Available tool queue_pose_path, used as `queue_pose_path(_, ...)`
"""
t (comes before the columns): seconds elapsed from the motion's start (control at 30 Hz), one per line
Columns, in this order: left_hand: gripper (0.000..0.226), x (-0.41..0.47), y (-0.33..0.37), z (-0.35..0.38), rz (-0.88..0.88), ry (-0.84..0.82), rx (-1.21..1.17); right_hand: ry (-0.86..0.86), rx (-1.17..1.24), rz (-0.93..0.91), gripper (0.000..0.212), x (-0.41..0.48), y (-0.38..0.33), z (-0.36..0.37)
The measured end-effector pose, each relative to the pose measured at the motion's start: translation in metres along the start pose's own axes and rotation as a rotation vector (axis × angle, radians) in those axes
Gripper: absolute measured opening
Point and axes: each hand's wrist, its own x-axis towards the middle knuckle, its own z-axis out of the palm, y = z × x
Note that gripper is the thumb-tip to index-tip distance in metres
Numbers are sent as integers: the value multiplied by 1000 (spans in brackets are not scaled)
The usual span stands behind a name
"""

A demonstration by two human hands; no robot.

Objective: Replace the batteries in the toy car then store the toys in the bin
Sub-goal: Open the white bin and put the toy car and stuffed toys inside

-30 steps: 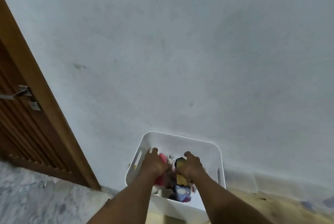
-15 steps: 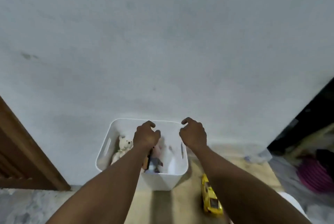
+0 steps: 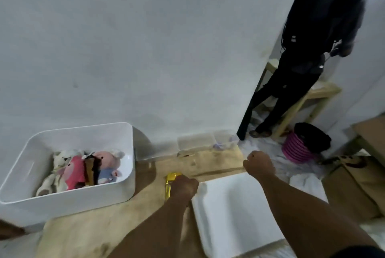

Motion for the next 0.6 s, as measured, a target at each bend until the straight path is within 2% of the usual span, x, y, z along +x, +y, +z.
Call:
queue_pose_path(0.07,56,7,-19,32,-162,-57,-7,-61,-64,51,33,18,44,10)
queue_pose_path(0.1,57,8,-25,43,-215,-87,-8,-85,-80,75,38,24,63,16)
queue_pose_path(0.17,50,0,-22,58,-244,-90,-12,-135,-72,140,48,31,97,28)
queue_pose_path(0.27,56,-1,-13,79,-269,-44,80,-242,-49,236,60,35,132,43)
queue_pose_path(0.43,59,4,-2,95,-321,-18,113,-327,-18,278,63,37,153,58)
queue_pose_path(0.6,59,10,-4,100,-351,27,105,-322,31,236,49,39,146,63)
